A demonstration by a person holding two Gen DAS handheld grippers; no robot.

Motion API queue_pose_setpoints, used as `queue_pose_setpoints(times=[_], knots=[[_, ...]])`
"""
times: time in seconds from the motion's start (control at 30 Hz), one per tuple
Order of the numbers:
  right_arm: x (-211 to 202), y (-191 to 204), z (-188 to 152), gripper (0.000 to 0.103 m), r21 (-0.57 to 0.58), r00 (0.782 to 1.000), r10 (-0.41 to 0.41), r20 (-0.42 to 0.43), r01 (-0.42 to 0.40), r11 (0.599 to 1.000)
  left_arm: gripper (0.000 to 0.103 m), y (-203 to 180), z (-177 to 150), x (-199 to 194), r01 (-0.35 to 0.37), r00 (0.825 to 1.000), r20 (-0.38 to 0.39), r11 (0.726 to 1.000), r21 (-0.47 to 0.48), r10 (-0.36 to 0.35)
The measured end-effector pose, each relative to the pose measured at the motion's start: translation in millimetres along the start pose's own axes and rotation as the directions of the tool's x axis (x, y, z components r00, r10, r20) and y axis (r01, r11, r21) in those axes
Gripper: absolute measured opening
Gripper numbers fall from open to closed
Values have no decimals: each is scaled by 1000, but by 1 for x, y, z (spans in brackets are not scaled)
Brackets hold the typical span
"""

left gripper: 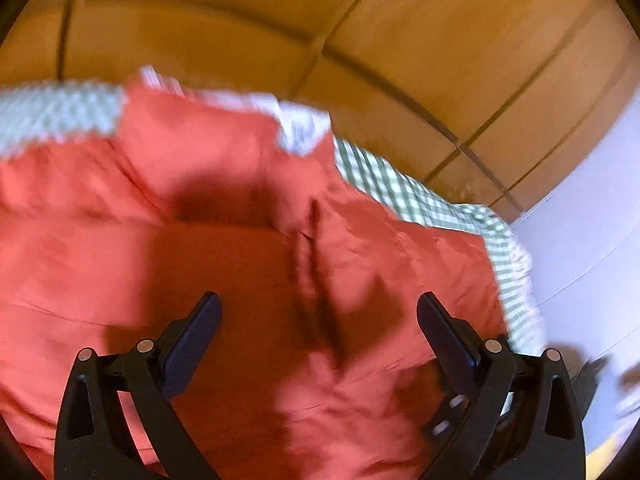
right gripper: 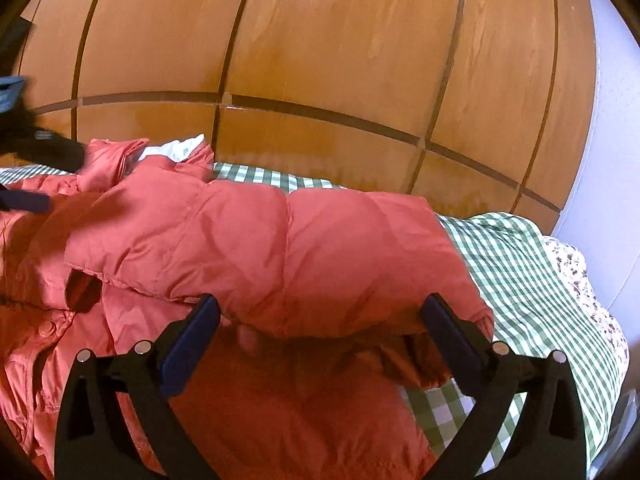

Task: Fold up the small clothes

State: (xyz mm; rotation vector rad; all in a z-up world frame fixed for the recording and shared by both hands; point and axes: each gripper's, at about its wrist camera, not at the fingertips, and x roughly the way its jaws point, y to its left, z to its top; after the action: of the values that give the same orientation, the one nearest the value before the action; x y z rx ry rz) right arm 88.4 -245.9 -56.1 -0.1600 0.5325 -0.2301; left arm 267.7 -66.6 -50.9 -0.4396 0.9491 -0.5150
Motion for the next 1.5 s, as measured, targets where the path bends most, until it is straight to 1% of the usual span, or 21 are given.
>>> queue_pose_setpoints(times=[0.1,0.13,0.17,0.3,0.33,0.37,0.43,0.53,0.63,0.7,0.73,0.8,0.9,1.0,1.07,1.2,1.23,1.3,1.33,1.4,1.5], knots=[[-1,-2,0,101,7,1000,8,2,-8,1000,95,-3,-1,19,26,1000,-1,998,-51,-27],[0,-2,0,101,11,1000,12,-1,-12,1000,89,-6,-2,22,50,999,-4,998,-45,-50],[2,-3,0,101,19,1000,19,-9,-19,1000,80,-9,-3,24,60,998,-14,998,-35,-61],[6,-5,-1,101,36,999,30,-27,-29,999,60,-25,-11,40,53,996,-72,998,20,-51],[7,-6,-1,101,41,999,32,-30,-31,999,37,-26,-11,44,47,995,-85,999,25,-44],[7,-7,-1,101,44,999,33,-32,-31,999,18,-26,-12,46,49,994,-100,999,17,-47],[7,-8,-2,101,51,999,38,-34,-36,998,12,-26,-9,39,64,995,-73,998,10,-63],[6,-6,-2,101,39,999,41,-32,-40,998,8,-33,1,11,89,996,13,996,32,-89],[4,-2,-1,101,19,999,51,-19,-51,999,8,-30,14,-28,101,986,131,994,36,-105],[-1,3,-1,101,-11,990,142,-10,-142,990,8,-22,20,-46,102,981,162,994,34,-106],[-4,7,-1,101,-31,984,178,-9,-178,983,8,-14,21,-57,75,981,175,996,43,-81],[-21,13,-3,101,-83,980,193,46,-189,978,8,-5,17,-64,32,983,180,998,55,-42],[-46,10,-7,101,-88,969,192,155,-180,980,8,23,1,-69,-17,985,170,999,28,12],[-54,-2,-8,101,-45,962,203,182,-198,979,8,48,-10,-63,-34,989,141,999,-24,37],[-52,-17,-7,101,25,963,197,181,-205,978,8,62,-24,-56,-51,991,123,998,-39,56],[-35,-43,2,101,161,985,138,107,-154,975,8,76,-43,-58,-64,985,160,998,-10,65],[-29,-49,6,101,189,990,114,81,-127,974,8,78,-45,-57,-62,984,167,998,-12,63],[-14,-59,18,101,226,1000,24,9,-25,974,8,81,-48,-57,-61,982,179,998,-13,62],[-6,-61,24,101,231,999,-5,-33,12,973,8,81,-49,-56,-63,981,185,998,-10,63],[17,-67,36,101,254,994,-19,-109,46,966,8,81,-54,-56,-67,977,201,998,-5,67],[42,-73,49,101,274,993,-26,-119,58,960,8,83,-58,-57,-68,973,221,998,-8,68]])
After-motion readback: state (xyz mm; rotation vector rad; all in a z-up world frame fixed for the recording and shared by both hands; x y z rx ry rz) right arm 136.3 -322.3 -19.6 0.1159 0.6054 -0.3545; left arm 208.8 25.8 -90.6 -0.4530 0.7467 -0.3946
